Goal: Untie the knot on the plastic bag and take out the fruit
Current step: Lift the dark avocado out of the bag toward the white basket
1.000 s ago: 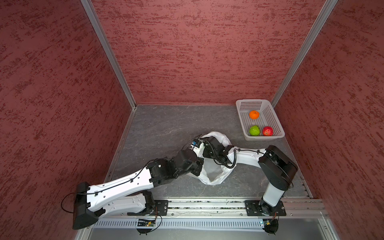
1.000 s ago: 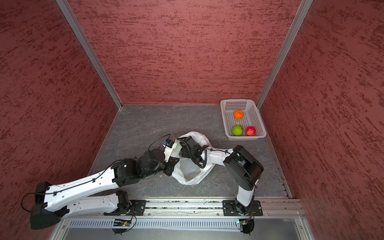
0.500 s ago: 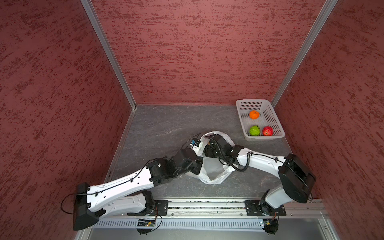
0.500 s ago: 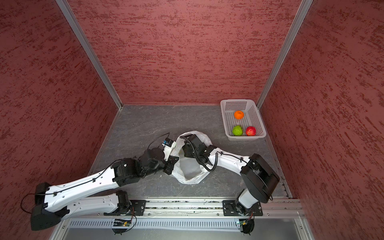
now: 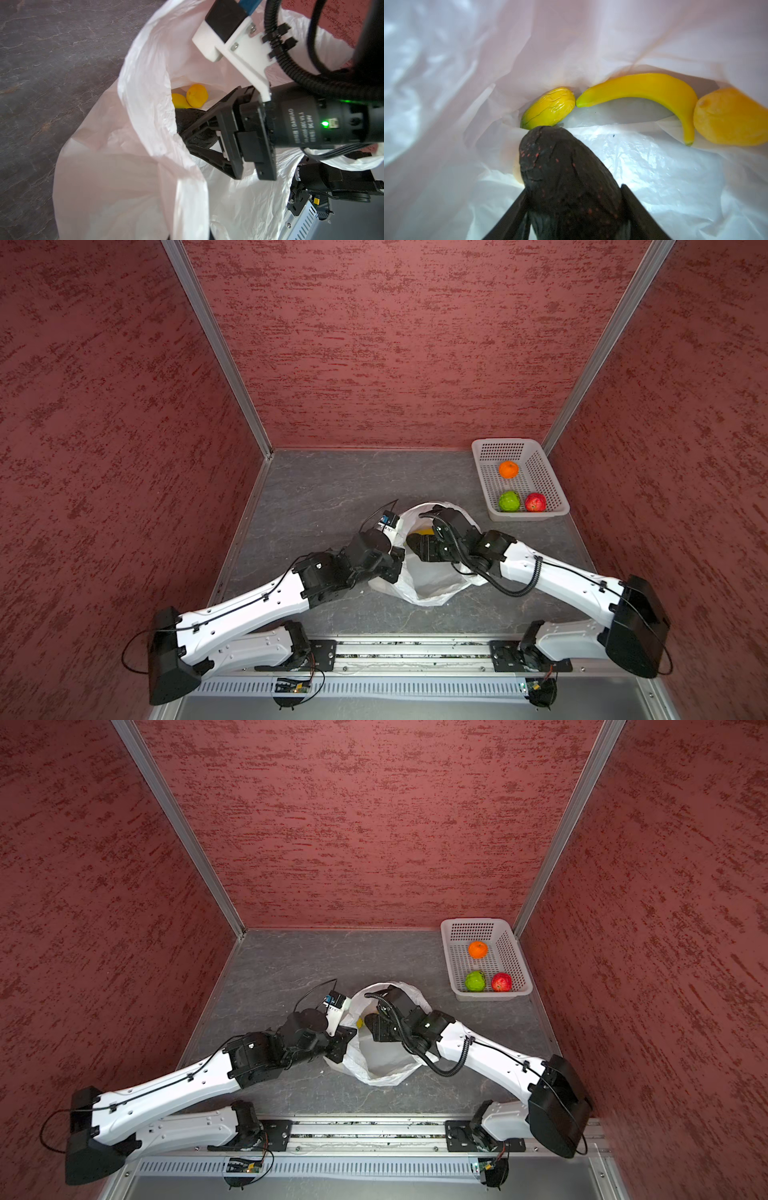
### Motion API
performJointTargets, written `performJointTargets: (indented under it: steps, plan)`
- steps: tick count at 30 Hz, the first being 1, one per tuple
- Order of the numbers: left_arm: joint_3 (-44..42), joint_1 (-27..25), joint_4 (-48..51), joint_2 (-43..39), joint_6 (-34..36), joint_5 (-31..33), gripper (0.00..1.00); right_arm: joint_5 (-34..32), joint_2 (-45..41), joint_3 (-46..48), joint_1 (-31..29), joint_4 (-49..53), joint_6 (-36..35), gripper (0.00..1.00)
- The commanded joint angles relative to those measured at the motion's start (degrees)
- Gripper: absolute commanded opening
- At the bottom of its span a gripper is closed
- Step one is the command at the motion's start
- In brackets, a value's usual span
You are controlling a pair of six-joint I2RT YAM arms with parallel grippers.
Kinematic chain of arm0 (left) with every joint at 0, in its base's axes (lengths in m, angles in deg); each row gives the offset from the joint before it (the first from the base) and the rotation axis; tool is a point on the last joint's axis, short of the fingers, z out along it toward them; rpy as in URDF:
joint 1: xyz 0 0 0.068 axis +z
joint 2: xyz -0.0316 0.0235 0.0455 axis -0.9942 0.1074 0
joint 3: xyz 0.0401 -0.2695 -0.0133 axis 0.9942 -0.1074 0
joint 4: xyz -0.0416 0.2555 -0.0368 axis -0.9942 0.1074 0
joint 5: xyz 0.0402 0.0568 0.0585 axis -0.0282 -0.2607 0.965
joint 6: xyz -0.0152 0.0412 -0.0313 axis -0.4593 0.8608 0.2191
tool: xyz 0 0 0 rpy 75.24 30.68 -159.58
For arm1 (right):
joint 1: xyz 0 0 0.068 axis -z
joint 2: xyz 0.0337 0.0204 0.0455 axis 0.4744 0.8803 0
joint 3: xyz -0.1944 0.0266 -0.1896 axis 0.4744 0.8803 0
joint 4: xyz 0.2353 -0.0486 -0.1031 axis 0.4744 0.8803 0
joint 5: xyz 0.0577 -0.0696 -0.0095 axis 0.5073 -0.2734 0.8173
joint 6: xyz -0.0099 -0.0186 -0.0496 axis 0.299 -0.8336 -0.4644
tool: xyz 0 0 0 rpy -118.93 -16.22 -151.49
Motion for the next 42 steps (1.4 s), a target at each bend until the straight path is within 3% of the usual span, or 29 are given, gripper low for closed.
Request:
performJointTargets:
  steps: [1,7,14,24,42]
  plan:
    - [1.5,0.8,-1.5,0.2,1.7,-1.2,0.0,2.4,-2.6,-3.7,-0.7,5.3,-1.4,0.44]
    - [1.6,1.6,-2.8,0.4,2.9,-2.4,0.0,4.2,-2.6,-5.7,-1.7,8.6,-1.5,0.43]
    - [3.6,2.8,-5.1,1.7,4.8,-4.0,0.0,6.7,0.2,0.0,-4.8,3.9,0.0,0.42]
    - [4.3,3.3,-5.2,2.3,5.4,-5.3,0.0,7.2,5.2,1.0,-6.6,-1.1,0.4,0.42]
    - [-0.3,3.3,-4.8,0.0,3.8,-4.6,0.0,3.2,-7.3,-3.2,-6.6,1.6,0.3,0.42]
